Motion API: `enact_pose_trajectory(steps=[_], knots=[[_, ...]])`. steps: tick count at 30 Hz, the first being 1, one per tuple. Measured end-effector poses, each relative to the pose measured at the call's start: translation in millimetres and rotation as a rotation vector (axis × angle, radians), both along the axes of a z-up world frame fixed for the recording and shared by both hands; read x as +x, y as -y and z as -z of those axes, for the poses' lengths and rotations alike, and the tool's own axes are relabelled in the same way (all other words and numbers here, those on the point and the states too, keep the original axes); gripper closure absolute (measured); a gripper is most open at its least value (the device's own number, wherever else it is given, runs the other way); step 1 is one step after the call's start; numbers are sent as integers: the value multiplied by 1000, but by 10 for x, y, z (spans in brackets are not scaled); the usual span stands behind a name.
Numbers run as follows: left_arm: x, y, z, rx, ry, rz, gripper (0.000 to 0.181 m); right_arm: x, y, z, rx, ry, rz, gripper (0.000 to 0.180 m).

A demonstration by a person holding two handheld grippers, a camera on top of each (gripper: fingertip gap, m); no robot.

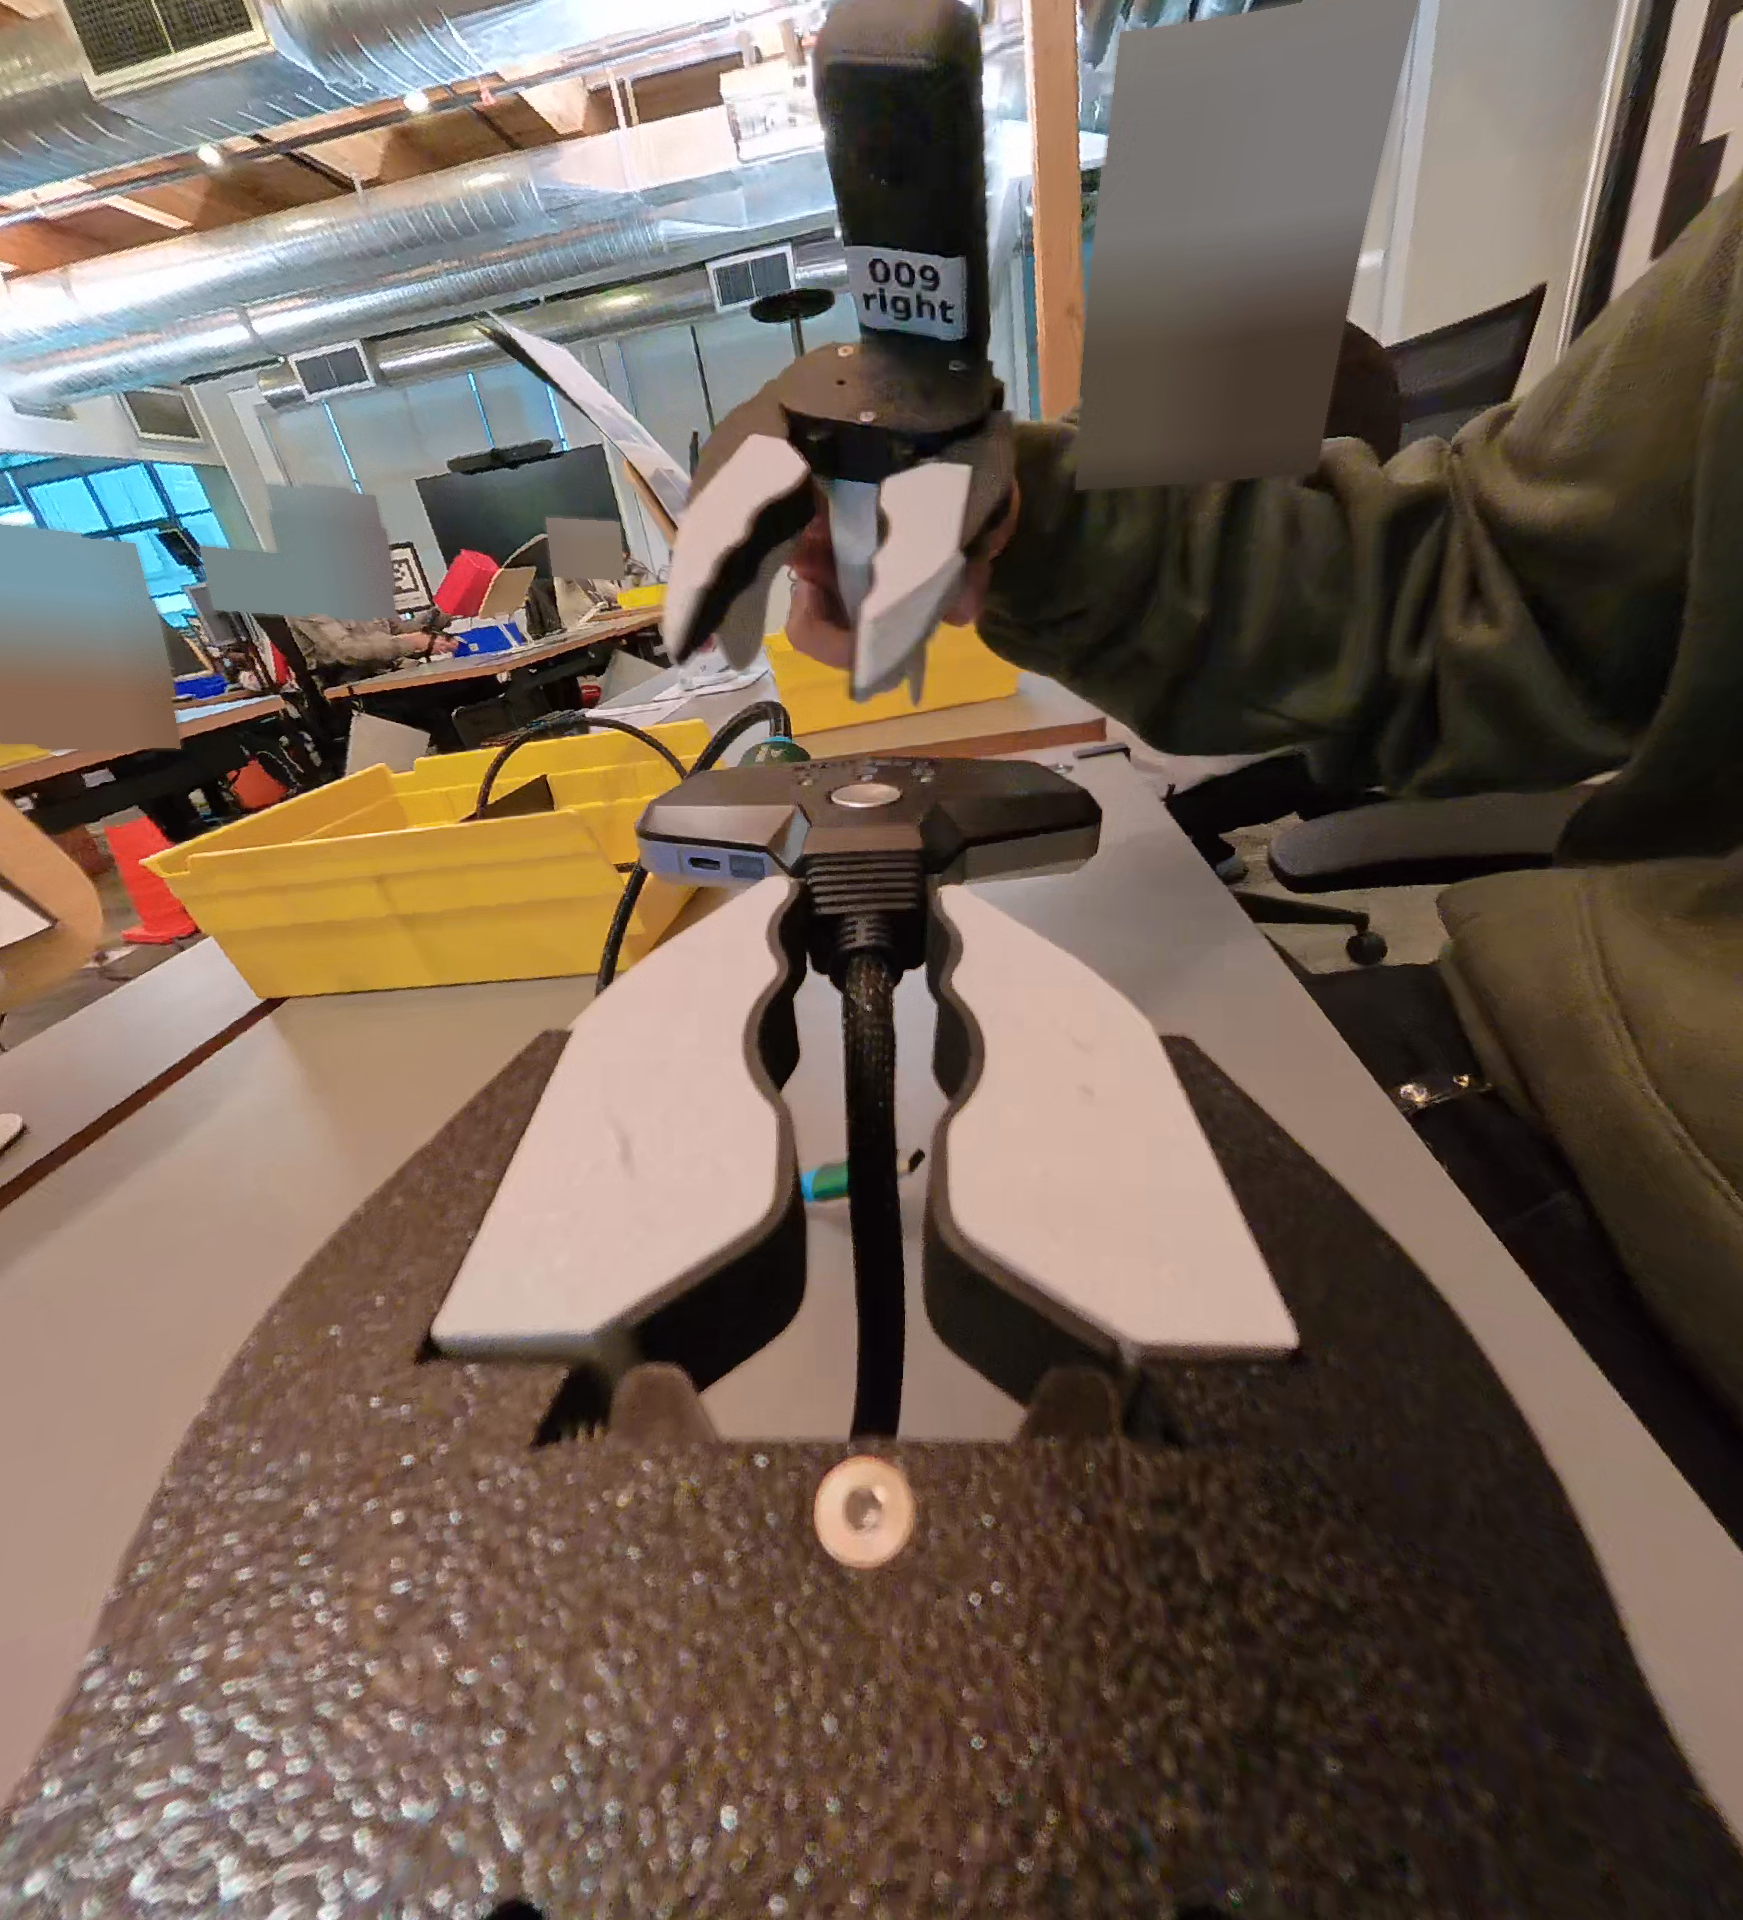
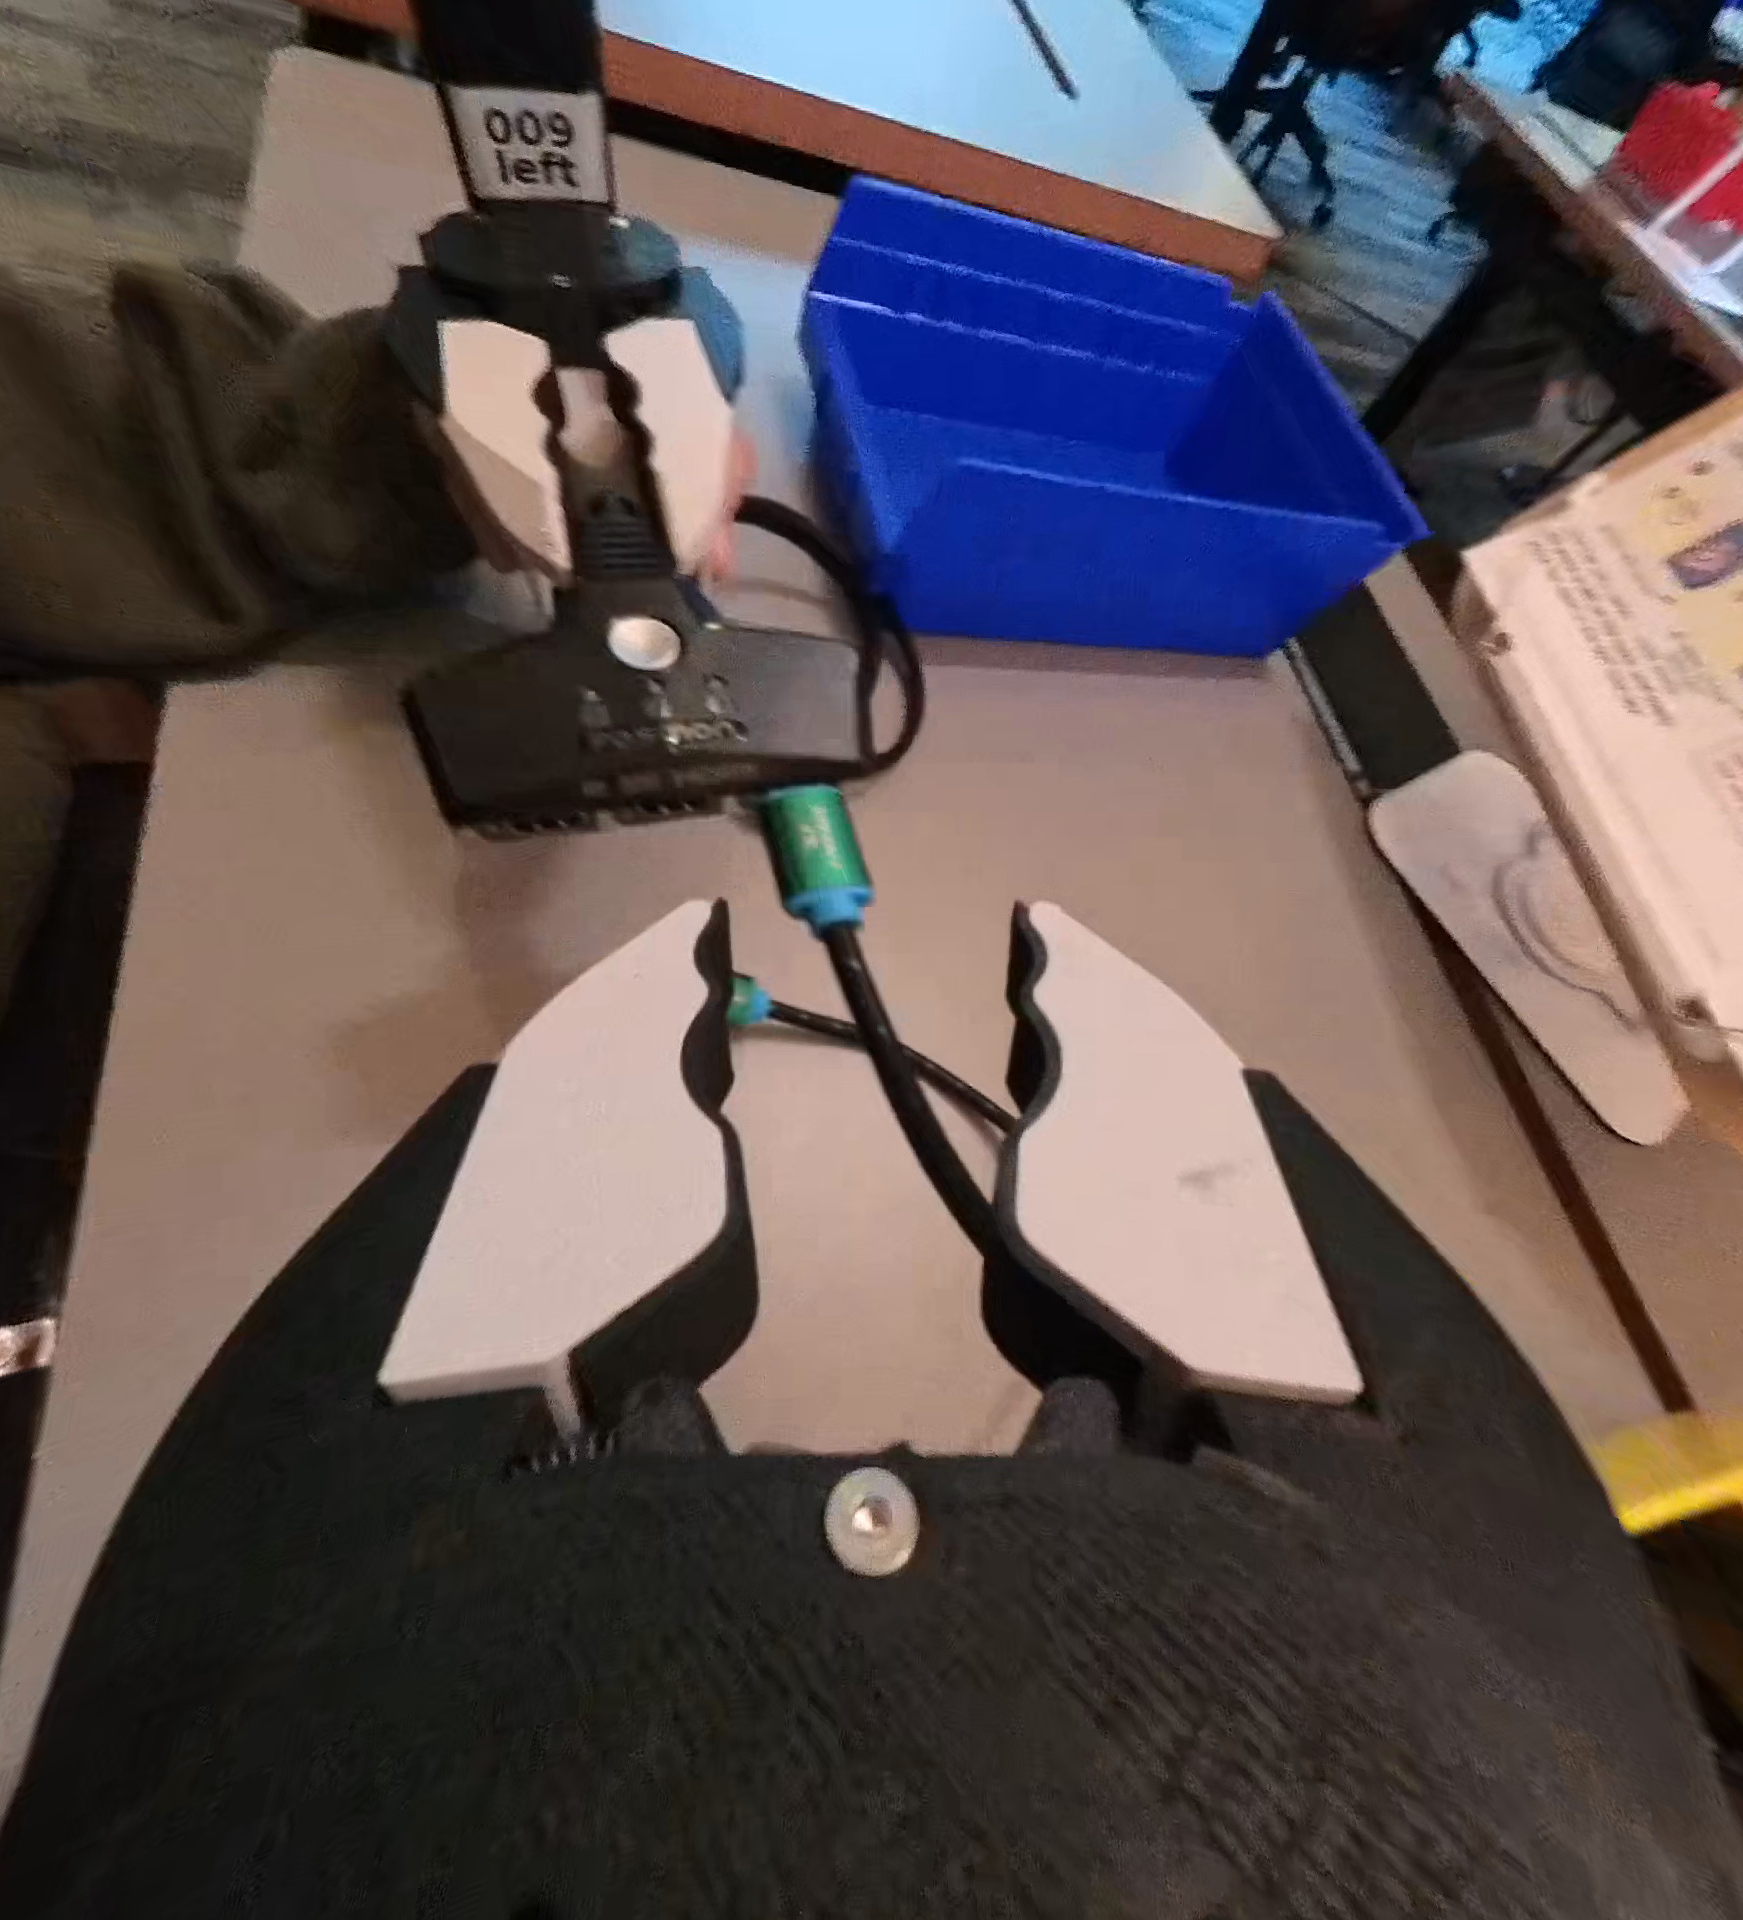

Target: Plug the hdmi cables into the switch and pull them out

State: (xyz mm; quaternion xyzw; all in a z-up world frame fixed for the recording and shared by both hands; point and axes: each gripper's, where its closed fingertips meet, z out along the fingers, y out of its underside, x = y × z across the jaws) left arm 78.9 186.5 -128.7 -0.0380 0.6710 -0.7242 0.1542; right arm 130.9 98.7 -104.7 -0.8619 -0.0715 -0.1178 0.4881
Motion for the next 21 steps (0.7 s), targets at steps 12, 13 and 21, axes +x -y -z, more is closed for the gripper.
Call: enact_pose_trajectory(steps=[12, 13, 21], knots=[[-214, 83, -97, 23, 60, 96, 160, -351, -168, 162, 22, -80, -15, 157], [-228, 94, -106, 22, 64, 103, 160, -368, -175, 147, 40, -82, -1, 157], [-386, 198, -187, 3, 80, 190, 160, -580, -46, 47, 43, -98, 35, 158]])
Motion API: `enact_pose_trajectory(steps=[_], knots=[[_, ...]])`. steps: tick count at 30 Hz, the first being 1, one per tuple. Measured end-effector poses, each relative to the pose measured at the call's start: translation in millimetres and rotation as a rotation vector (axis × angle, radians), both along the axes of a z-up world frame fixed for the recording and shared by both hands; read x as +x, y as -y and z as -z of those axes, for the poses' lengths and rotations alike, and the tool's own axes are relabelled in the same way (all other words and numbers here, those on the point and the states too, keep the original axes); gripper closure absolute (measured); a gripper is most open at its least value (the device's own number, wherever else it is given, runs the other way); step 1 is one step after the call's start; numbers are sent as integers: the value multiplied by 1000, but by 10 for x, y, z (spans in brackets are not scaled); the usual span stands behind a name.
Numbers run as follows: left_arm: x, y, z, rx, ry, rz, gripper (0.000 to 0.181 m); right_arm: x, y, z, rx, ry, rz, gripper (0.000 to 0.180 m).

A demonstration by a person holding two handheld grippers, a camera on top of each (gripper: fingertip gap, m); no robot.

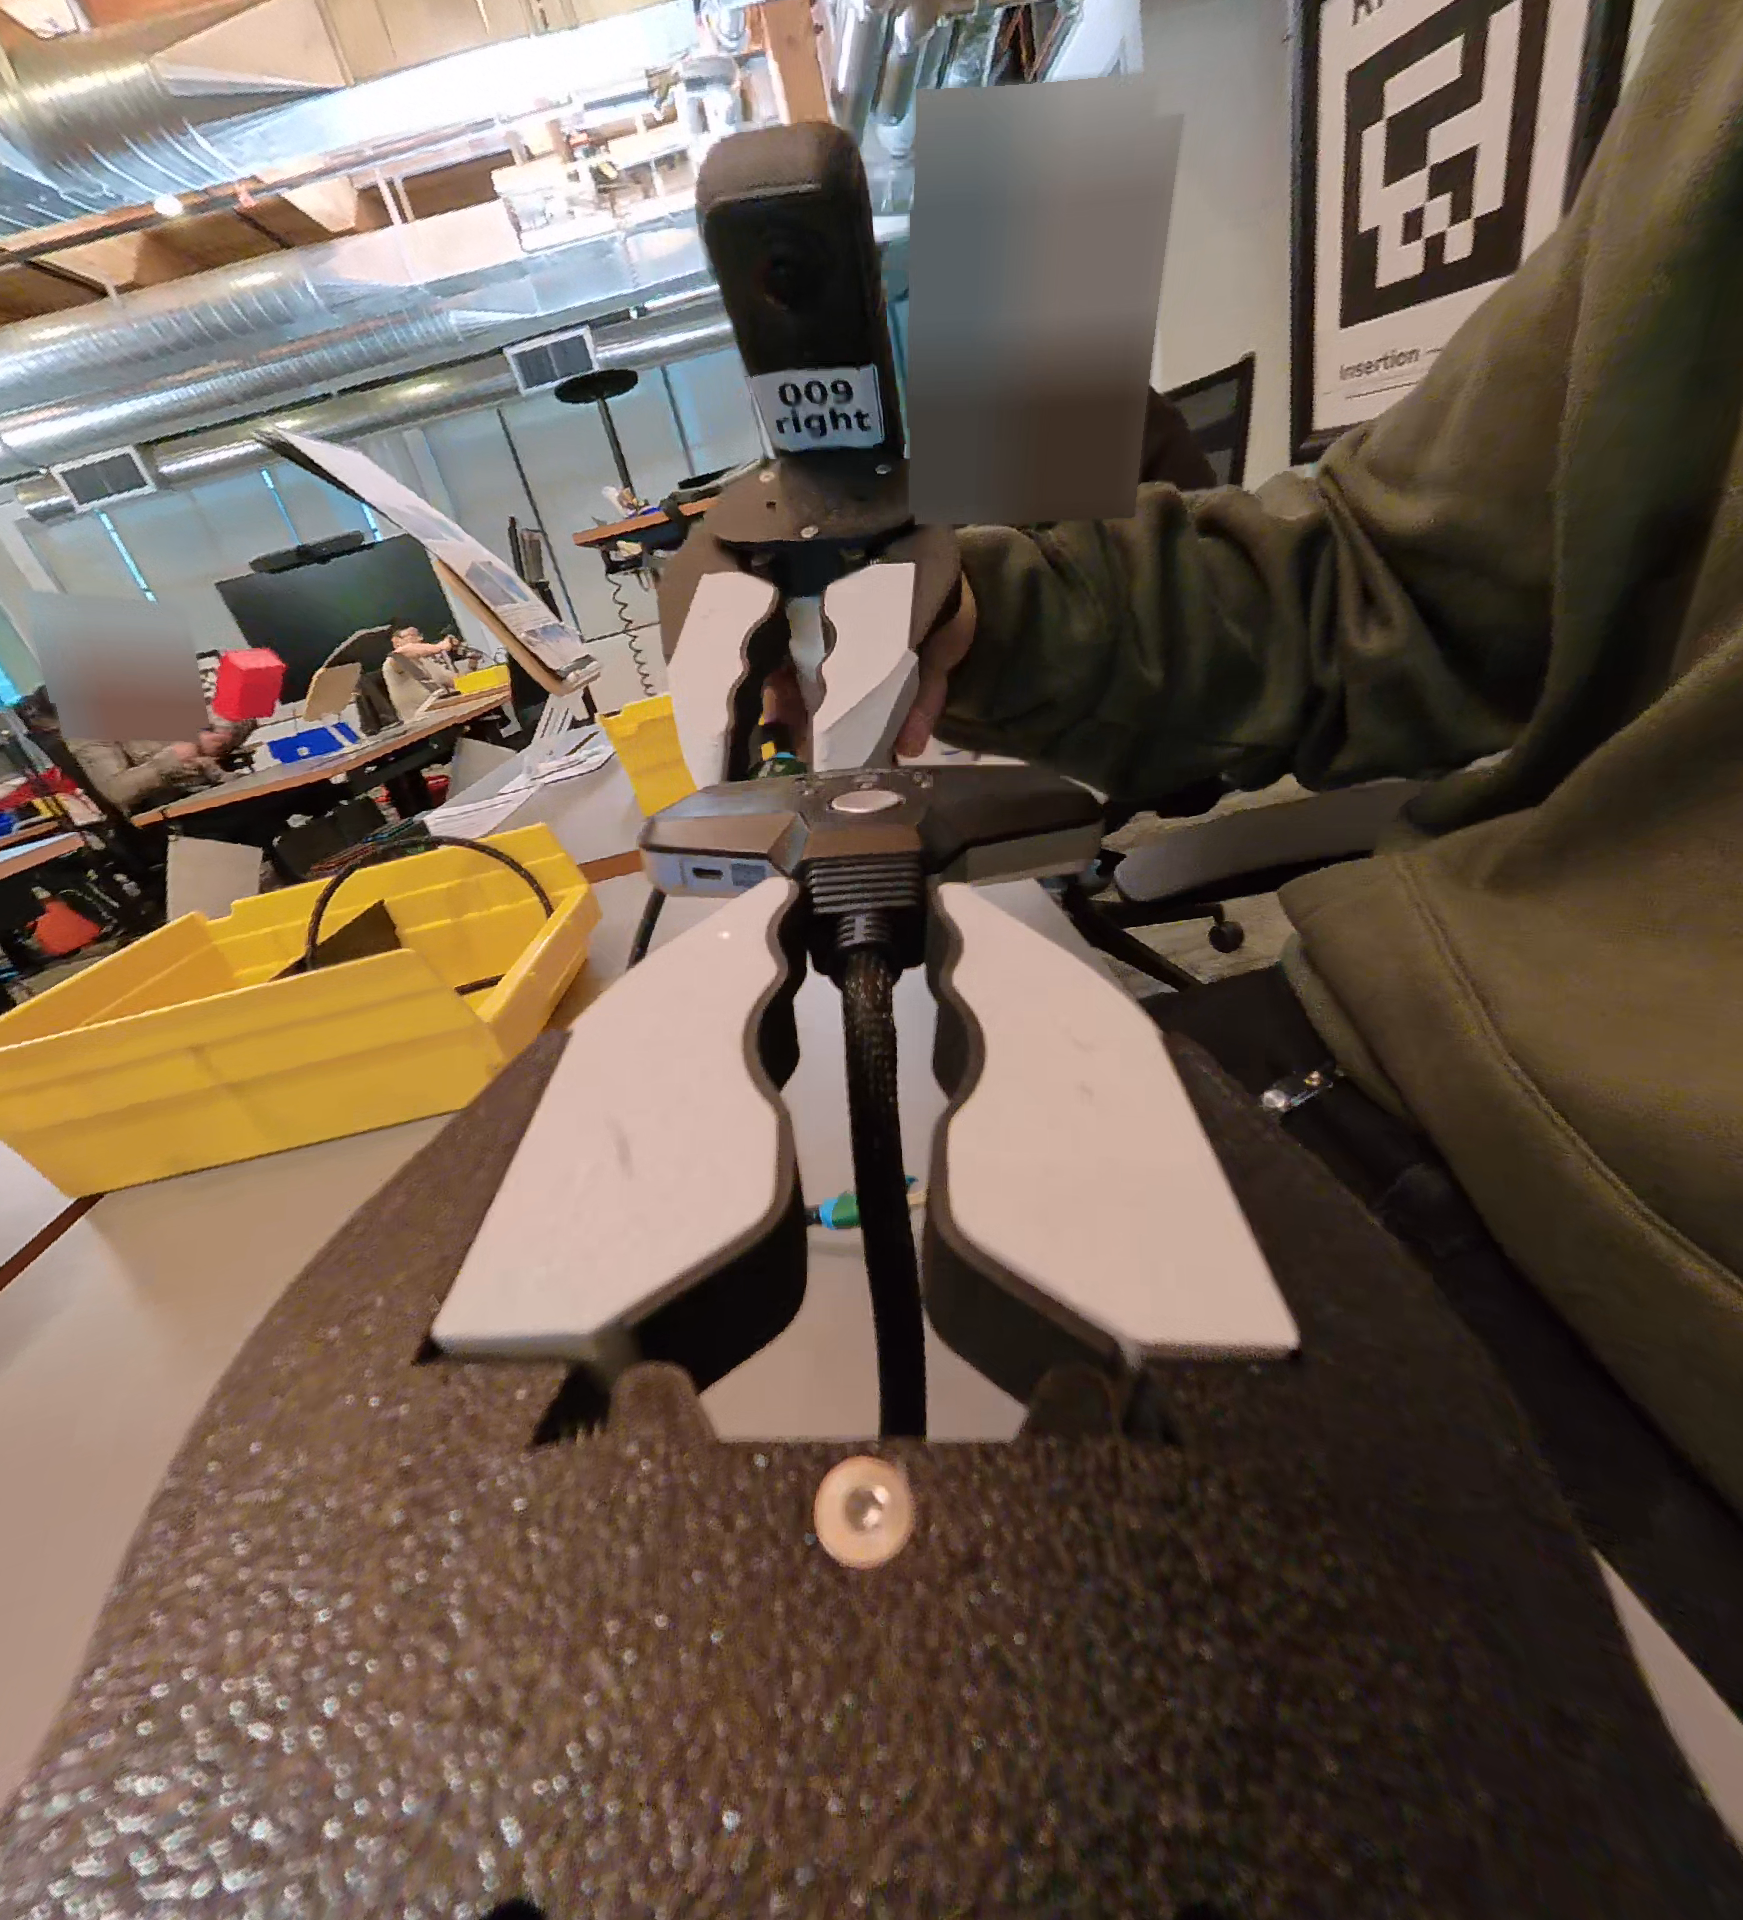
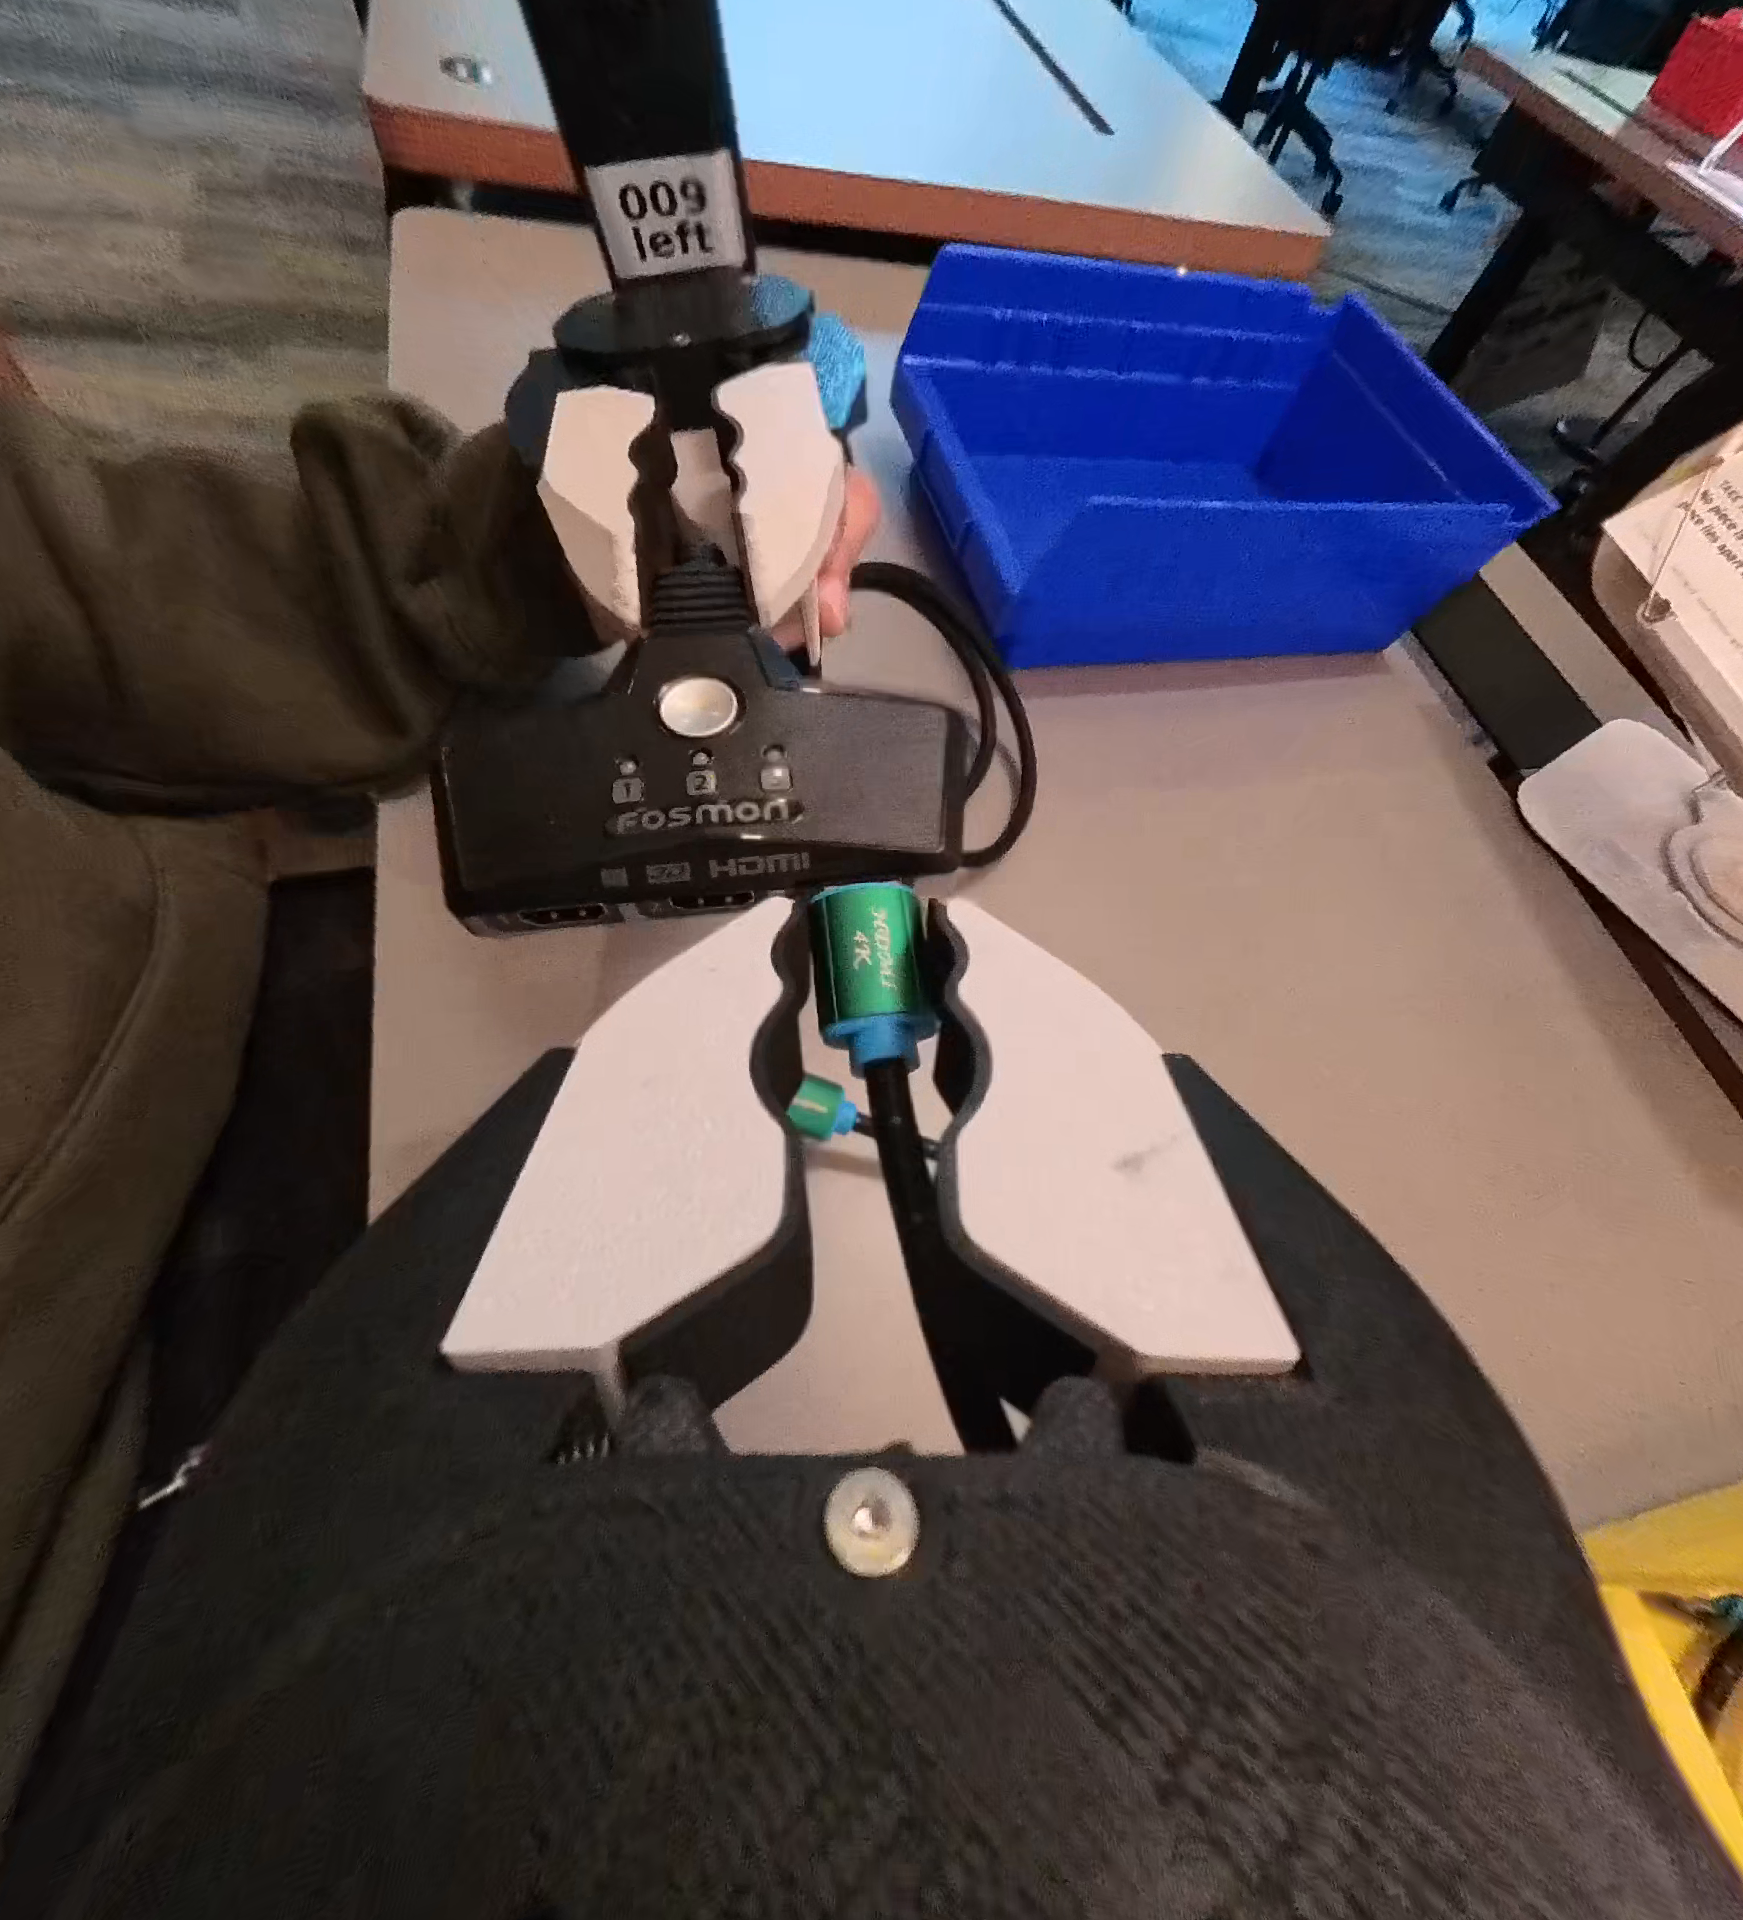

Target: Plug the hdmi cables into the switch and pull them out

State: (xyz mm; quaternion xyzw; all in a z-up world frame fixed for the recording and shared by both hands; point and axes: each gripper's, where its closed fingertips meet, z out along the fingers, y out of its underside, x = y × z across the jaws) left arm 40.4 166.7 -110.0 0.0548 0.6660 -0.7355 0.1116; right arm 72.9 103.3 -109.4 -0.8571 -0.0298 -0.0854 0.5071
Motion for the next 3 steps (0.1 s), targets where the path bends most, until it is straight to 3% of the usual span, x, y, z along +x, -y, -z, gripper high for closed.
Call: enact_pose_trajectory(steps=[3], knots=[[-66, 64, 33, 73, 22, 11, 160, -99, 108, 83, -152, 57, -33, 159]])
